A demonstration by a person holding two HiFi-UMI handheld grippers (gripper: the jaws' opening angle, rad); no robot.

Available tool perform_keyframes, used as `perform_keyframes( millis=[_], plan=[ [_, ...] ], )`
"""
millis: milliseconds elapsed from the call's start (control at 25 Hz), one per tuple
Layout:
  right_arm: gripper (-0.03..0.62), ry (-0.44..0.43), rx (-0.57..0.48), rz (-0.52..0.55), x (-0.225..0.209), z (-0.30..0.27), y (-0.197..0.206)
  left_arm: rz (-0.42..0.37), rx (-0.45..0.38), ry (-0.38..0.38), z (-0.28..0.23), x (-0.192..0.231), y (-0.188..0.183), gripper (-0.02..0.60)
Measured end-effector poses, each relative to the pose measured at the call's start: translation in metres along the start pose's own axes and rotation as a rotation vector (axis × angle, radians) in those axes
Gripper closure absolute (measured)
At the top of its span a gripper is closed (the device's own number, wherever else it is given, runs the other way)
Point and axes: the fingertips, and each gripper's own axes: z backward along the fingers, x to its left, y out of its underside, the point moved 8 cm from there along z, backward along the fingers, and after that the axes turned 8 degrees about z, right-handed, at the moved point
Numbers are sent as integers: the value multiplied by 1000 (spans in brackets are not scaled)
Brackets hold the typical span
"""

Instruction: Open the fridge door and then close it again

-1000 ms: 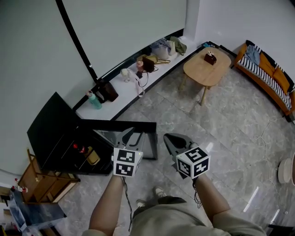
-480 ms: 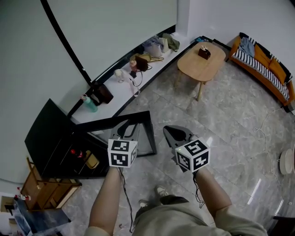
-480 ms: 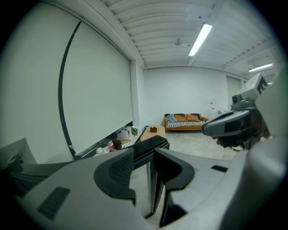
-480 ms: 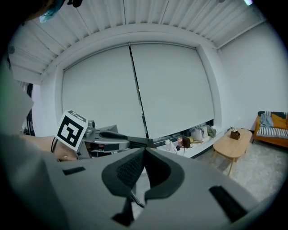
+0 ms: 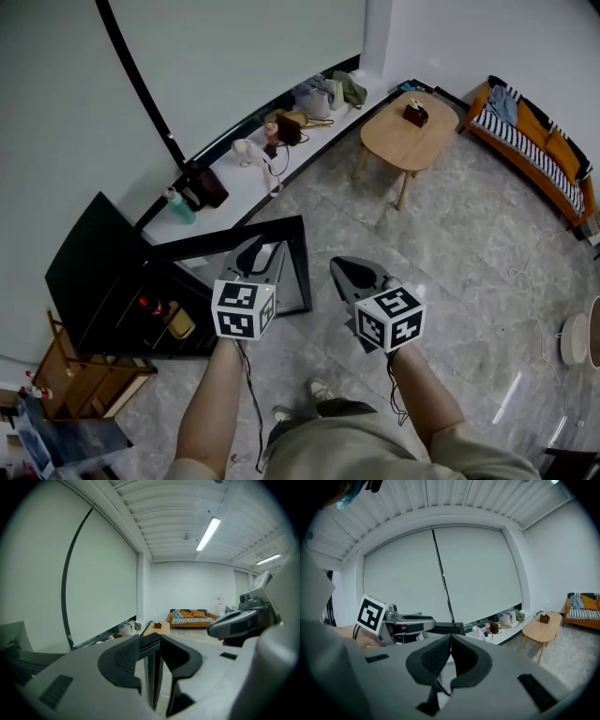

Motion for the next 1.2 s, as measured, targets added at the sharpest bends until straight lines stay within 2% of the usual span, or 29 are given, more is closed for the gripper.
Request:
perform_keyframes(
  millis=[320,680,960,1200],
  plan=[
    [597,-10,-44,54,3,7,-18,-13,-50,-5,30,-2,-19,477],
    [597,-40,-85,90,19,27,-33,-35,-97,-3,80,-14,-36,479],
    [597,-61,-101,89,29,46,-36,-35,-100,30,115,-29,-33,484],
    [597,-90,-116,122,48,60,-39,-18,-86,47,136,-37,-14,509]
  ],
)
